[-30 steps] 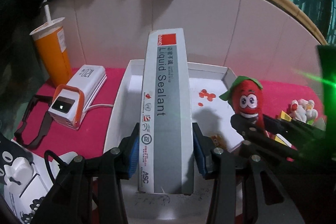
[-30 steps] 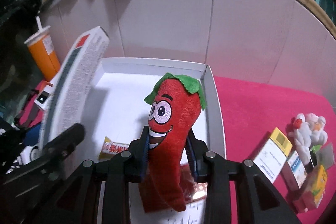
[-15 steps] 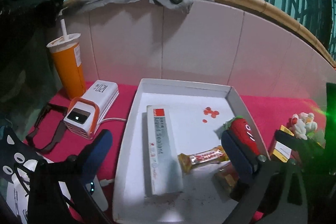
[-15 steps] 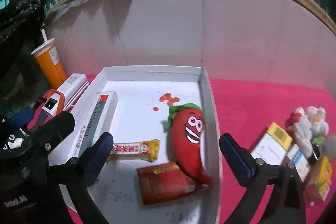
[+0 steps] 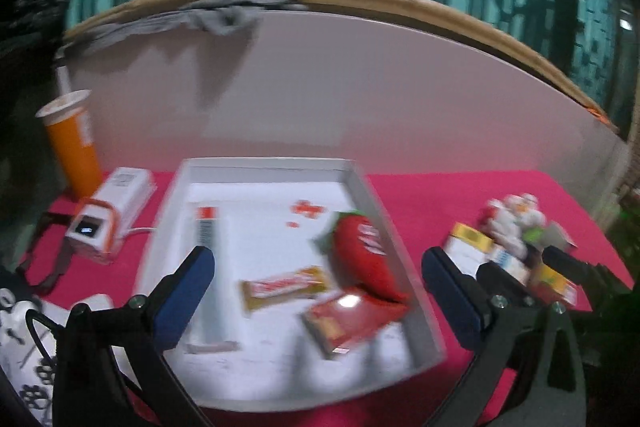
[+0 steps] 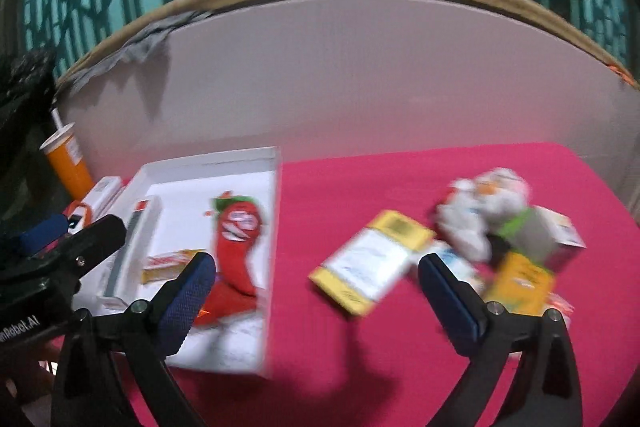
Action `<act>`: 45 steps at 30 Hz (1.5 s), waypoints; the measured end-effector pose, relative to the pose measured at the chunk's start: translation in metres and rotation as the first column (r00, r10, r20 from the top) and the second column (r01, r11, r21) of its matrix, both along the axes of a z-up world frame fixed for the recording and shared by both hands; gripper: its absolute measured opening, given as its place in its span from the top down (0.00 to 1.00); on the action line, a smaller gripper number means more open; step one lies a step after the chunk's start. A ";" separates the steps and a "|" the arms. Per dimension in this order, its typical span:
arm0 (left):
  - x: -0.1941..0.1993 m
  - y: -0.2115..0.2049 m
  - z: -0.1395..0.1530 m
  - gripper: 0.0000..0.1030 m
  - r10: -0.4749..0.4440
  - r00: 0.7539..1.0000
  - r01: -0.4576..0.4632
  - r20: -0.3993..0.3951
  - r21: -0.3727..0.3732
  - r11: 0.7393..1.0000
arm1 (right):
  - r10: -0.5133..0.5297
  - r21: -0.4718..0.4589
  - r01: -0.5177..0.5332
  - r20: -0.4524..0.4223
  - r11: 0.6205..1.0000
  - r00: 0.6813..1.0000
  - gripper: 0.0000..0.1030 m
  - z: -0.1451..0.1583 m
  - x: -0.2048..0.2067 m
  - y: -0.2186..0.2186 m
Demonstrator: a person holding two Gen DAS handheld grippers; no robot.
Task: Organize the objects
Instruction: 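Release the chili and sealant box into the tray, opening both grippers, then grasp the white barcode box with the right gripper while the left grasps the yellow tissue pack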
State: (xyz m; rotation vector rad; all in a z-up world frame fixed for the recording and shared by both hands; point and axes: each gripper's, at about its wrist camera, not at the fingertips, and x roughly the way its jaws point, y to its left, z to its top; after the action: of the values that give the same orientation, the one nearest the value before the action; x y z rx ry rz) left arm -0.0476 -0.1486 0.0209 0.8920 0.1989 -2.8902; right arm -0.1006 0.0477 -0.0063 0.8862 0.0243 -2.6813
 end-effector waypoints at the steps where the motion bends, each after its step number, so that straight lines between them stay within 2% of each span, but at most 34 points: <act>1: -0.001 0.008 -0.001 0.00 -0.030 1.000 0.030 0.003 0.001 1.000 | -0.025 -0.006 0.025 -0.007 1.000 1.000 0.00 0.000 0.003 0.015; 6: -0.010 0.062 -0.007 0.00 -0.190 0.981 0.191 0.034 -0.038 0.981 | -0.190 -0.066 0.191 0.019 0.979 0.982 0.00 -0.008 0.011 0.103; 11: -0.021 0.107 -0.016 0.00 -0.274 0.959 0.279 0.069 -0.074 0.958 | -0.358 -0.071 0.369 0.126 0.927 0.925 0.01 -0.031 0.003 0.179; 13: -0.025 0.122 -0.022 0.00 -0.292 0.952 0.299 0.090 -0.077 0.951 | -0.377 -0.082 0.397 0.186 0.914 0.907 0.01 -0.045 -0.002 0.197; 16: -0.030 0.137 -0.032 0.00 -0.307 0.944 0.318 0.121 -0.085 0.944 | -0.368 -0.066 0.392 0.231 0.918 0.901 0.02 -0.058 -0.012 0.199; 19: -0.034 0.149 -0.038 0.00 -0.327 0.934 0.341 0.142 -0.087 0.936 | -0.352 -0.031 0.370 0.239 0.929 0.905 0.04 -0.068 -0.019 0.190; 21: -0.039 0.158 -0.042 0.00 -0.346 0.926 0.362 0.153 -0.087 0.928 | -0.354 0.008 0.363 0.245 0.932 0.903 0.10 -0.075 -0.024 0.184; 23: -0.044 0.165 -0.045 0.00 -0.368 0.915 0.384 0.164 -0.084 0.919 | -0.347 -0.011 0.360 0.245 0.933 0.906 0.14 -0.075 -0.024 0.188; 26: -0.052 0.177 -0.052 0.00 -0.399 0.899 0.418 0.183 -0.079 0.905 | -0.355 -0.006 0.370 0.259 0.929 0.898 0.26 -0.071 -0.021 0.202; 30: -0.065 0.198 -0.055 0.00 -0.456 0.873 0.475 0.174 -0.087 0.876 | -0.373 -0.008 0.389 0.262 0.921 0.890 0.34 -0.069 -0.013 0.223; 34: -0.078 0.220 -0.057 0.00 -0.530 0.830 0.549 0.172 -0.086 0.831 | -0.339 -0.051 0.365 0.276 0.929 0.900 0.34 -0.073 -0.015 0.231; 38: -0.088 0.240 -0.065 0.00 -0.564 0.800 0.589 0.204 -0.094 0.802 | -0.316 -0.042 0.337 0.256 0.940 0.913 0.33 -0.077 -0.022 0.222; 41: -0.096 0.245 -0.070 0.04 -0.560 0.797 0.588 0.226 -0.078 0.805 | -0.323 -0.040 0.341 0.239 0.939 0.916 0.34 -0.079 -0.023 0.222; 45: -0.105 0.249 -0.077 0.20 -0.568 0.782 0.601 0.257 -0.068 0.796 | -0.310 -0.049 0.329 0.229 0.943 0.923 0.36 -0.079 -0.023 0.223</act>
State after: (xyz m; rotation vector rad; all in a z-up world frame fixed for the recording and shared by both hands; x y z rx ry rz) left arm -0.1524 0.1003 -0.0564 1.4628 -0.3859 -3.2391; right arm -0.1232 0.2705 -0.0852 1.2473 -0.3113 -2.8313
